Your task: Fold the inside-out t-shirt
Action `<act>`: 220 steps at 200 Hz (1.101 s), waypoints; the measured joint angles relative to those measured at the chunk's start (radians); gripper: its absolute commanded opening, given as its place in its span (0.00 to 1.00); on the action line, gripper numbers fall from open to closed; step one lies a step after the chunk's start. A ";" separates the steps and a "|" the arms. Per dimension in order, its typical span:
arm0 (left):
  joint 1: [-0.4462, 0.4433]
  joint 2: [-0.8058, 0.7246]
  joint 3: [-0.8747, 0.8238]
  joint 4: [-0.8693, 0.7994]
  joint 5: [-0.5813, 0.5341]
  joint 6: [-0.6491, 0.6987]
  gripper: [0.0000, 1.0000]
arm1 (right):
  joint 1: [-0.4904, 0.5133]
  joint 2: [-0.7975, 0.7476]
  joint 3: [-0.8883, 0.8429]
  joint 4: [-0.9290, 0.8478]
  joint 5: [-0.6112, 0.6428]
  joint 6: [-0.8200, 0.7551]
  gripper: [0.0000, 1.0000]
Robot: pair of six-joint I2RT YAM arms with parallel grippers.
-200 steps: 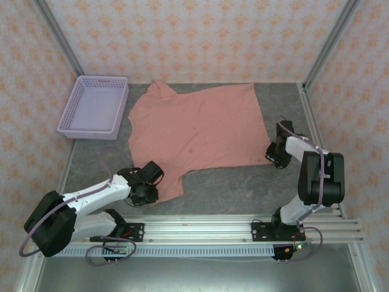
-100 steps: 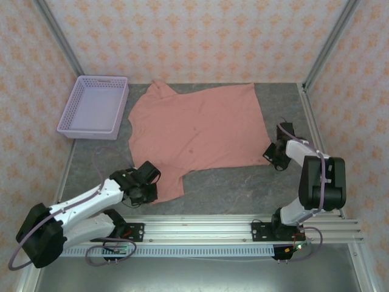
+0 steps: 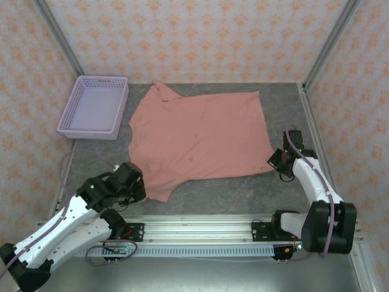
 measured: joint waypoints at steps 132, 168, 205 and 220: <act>0.380 0.523 0.349 0.212 0.046 0.356 0.00 | 0.053 0.397 0.330 0.045 0.025 -0.077 0.04; 0.403 0.633 0.457 0.237 0.045 0.420 0.00 | 0.087 0.498 0.420 0.049 0.060 -0.100 0.05; 0.444 0.731 0.535 0.254 0.050 0.459 0.00 | 0.094 0.562 0.492 0.053 0.071 -0.112 0.06; 0.458 0.763 0.562 0.255 0.053 0.472 0.00 | 0.094 0.583 0.516 0.053 0.077 -0.114 0.06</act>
